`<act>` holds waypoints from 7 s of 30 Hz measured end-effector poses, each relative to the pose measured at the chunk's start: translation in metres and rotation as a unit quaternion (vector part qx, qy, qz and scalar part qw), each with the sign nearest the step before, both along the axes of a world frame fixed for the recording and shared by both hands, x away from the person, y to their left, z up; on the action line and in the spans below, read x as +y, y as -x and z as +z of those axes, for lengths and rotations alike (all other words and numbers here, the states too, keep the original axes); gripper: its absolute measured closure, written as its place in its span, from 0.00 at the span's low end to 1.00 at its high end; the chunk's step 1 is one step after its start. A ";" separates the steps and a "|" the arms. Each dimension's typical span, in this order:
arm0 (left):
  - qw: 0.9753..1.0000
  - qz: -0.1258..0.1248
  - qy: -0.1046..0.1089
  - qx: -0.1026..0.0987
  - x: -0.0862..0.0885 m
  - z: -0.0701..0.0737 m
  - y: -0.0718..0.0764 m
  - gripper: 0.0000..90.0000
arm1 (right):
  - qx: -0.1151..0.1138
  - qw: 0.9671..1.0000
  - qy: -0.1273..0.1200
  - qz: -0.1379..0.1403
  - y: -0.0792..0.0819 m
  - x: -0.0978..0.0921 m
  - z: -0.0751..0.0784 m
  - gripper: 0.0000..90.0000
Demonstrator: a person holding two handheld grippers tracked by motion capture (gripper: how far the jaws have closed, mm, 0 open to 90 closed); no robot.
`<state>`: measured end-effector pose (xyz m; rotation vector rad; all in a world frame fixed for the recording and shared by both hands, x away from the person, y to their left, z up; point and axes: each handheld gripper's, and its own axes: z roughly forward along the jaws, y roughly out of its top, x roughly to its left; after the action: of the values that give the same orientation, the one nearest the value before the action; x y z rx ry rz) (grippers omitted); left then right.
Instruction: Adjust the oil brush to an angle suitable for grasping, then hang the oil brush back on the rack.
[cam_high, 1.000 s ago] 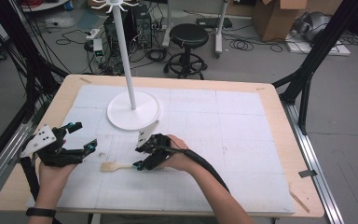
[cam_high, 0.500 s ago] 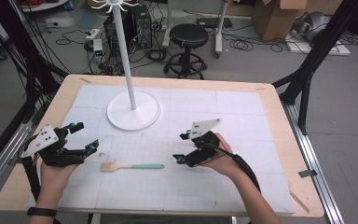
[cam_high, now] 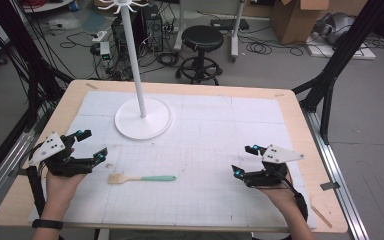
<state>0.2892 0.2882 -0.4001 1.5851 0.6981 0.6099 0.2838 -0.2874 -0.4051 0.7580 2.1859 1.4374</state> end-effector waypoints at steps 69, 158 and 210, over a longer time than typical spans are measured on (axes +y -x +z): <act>0.951 -0.228 -0.175 0.109 -0.093 -0.031 -0.017 0.14 | 0.035 0.992 -0.053 -0.110 -0.002 -0.065 -0.026 0.16; 0.958 -0.199 -0.181 0.102 -0.084 0.001 -0.012 0.90 | 0.040 0.992 -0.063 -0.100 -0.003 -0.066 -0.023 0.17; 0.984 0.064 0.064 -0.155 -0.046 0.178 -0.038 0.90 | 0.041 0.992 -0.060 -0.101 -0.006 -0.066 -0.024 0.17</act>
<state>0.3277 0.2423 -0.2218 1.2969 0.5942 0.8689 0.2902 -0.3533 -0.4296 1.0655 2.0282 1.4656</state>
